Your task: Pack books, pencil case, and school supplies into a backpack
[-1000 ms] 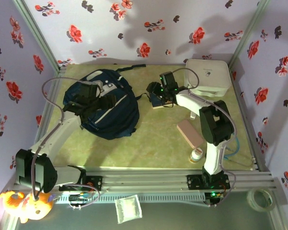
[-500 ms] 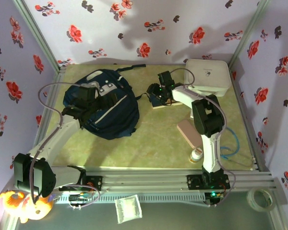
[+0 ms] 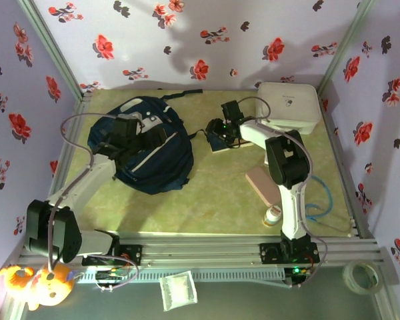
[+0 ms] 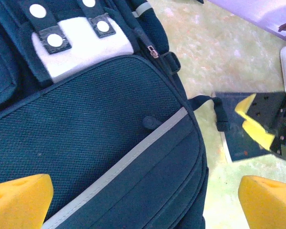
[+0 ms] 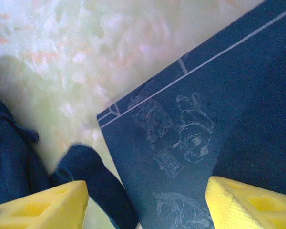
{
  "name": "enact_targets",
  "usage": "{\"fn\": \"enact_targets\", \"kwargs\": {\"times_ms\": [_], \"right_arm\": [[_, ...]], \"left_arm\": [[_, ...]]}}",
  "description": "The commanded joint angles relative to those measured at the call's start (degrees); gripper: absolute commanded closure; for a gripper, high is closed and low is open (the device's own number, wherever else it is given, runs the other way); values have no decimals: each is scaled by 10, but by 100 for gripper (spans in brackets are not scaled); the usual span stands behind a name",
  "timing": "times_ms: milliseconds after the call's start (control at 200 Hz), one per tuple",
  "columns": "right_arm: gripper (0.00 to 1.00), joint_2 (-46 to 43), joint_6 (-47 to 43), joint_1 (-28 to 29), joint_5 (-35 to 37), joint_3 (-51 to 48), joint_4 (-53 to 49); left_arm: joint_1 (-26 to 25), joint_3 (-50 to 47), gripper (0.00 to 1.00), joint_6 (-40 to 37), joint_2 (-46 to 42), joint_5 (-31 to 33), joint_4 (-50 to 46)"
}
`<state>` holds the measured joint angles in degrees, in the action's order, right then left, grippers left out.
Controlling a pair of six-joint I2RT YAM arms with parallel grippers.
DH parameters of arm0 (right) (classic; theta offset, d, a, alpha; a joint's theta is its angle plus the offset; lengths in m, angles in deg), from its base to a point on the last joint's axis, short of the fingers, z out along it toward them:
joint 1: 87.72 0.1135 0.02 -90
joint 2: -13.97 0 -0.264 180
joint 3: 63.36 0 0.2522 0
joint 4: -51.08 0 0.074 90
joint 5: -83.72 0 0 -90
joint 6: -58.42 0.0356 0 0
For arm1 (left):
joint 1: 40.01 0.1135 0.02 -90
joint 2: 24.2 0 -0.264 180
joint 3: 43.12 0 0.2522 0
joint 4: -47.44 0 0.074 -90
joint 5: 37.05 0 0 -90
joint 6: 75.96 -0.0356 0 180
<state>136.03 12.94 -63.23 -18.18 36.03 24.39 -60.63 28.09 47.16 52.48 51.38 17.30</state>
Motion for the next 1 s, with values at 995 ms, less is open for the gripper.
{"fn": "enact_targets", "kwargs": {"times_ms": [995], "right_arm": [[43, -256, -86, -79, 116, -209, -219]], "left_arm": [[-224, 327, 0, 26, 381, -128, -46]]}}
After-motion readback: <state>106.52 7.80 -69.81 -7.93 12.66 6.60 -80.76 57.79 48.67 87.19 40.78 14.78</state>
